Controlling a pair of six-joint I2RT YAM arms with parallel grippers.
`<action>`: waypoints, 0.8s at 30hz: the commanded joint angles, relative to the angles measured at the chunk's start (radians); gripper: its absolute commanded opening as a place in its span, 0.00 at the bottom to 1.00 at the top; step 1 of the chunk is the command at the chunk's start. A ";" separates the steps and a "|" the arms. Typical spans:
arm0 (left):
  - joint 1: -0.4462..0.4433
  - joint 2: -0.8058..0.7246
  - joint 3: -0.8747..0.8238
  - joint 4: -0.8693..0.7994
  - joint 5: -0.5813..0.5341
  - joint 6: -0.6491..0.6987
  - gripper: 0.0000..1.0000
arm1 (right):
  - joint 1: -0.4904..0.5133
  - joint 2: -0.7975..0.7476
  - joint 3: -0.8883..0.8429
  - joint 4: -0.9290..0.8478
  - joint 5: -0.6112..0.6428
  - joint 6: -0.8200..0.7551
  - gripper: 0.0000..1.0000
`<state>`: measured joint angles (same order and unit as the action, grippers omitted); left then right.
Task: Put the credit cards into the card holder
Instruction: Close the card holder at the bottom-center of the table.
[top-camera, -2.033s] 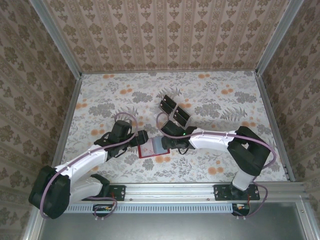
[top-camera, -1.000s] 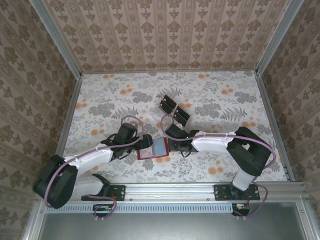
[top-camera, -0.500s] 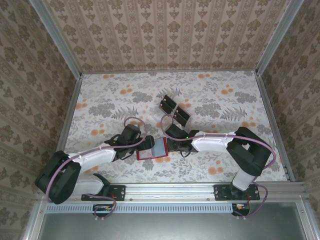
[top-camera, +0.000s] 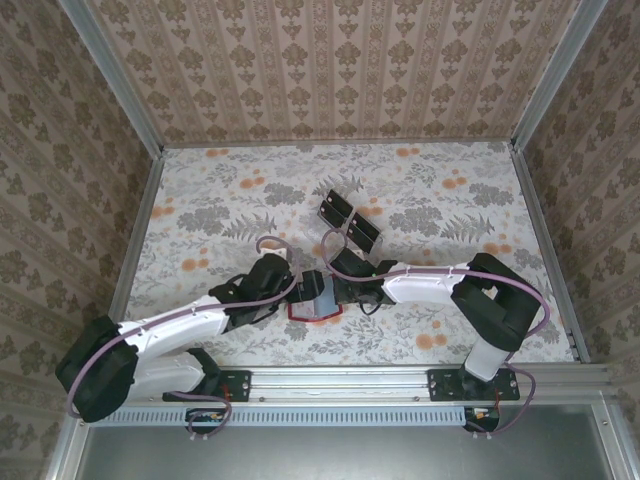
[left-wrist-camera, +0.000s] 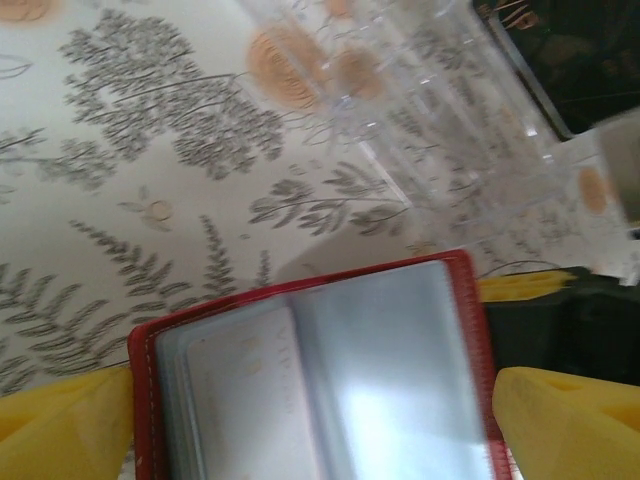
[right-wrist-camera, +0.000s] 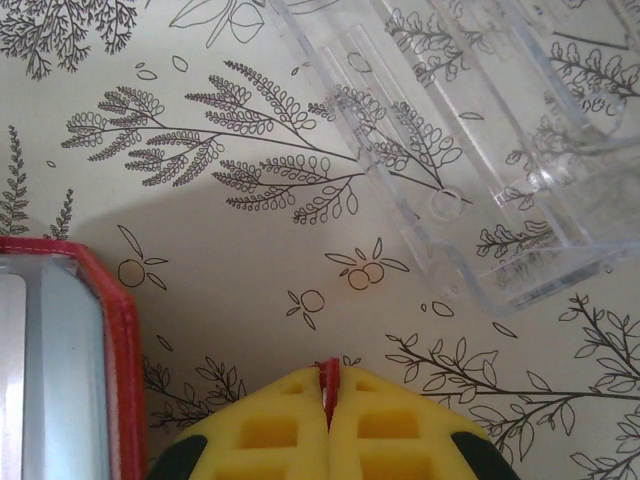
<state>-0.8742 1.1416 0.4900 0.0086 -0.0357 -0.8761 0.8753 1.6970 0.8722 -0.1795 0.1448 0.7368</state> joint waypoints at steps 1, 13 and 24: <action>-0.040 0.015 0.045 0.054 -0.026 -0.043 1.00 | 0.002 0.008 0.002 0.015 -0.021 0.011 0.00; -0.102 0.106 0.118 0.110 -0.045 -0.046 1.00 | -0.056 -0.109 -0.062 0.002 0.003 0.027 0.23; -0.156 0.261 0.165 0.185 -0.044 -0.054 1.00 | -0.128 -0.316 -0.180 -0.039 0.023 0.045 0.38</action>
<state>-1.0145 1.3735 0.6273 0.1486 -0.0723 -0.9092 0.7586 1.4467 0.7208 -0.1871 0.1471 0.7643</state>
